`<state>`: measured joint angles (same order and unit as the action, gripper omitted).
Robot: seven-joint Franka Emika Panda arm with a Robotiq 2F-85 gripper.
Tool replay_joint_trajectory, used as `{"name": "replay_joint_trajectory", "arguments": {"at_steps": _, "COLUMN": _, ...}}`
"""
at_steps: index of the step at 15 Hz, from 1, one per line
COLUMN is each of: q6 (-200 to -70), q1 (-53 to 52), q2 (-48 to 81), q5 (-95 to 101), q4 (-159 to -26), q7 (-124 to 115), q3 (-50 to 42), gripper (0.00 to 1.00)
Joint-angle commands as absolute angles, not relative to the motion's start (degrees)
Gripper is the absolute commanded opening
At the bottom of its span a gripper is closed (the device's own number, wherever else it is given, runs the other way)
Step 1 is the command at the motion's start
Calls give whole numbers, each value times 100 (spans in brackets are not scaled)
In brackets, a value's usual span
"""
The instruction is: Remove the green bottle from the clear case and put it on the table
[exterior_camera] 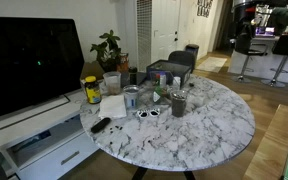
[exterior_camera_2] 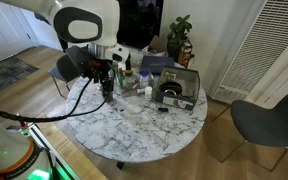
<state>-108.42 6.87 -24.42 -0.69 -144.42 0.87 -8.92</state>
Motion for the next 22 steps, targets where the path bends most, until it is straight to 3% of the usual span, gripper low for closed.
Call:
{"name": "replay_joint_trajectory", "arguments": {"at_steps": 1, "q6": -10834, "q1": 734, "q2": -2434, "q5": -86, "q4": -14435, "q7": 105, "q3": -849, "gripper": 100}}
{"name": "replay_joint_trajectory", "arguments": {"at_steps": 18, "q6": -10834, "q1": 734, "q2": -2427, "q5": -86, "q4": -14436, "q7": 105, "q3": -848, "gripper": 100}}
{"name": "replay_joint_trajectory", "arguments": {"at_steps": 22, "q6": -10953, "q1": 285, "q2": -2533, "q5": -317, "q4": -14483, "q7": 199, "q3": -423, "gripper": 100}}
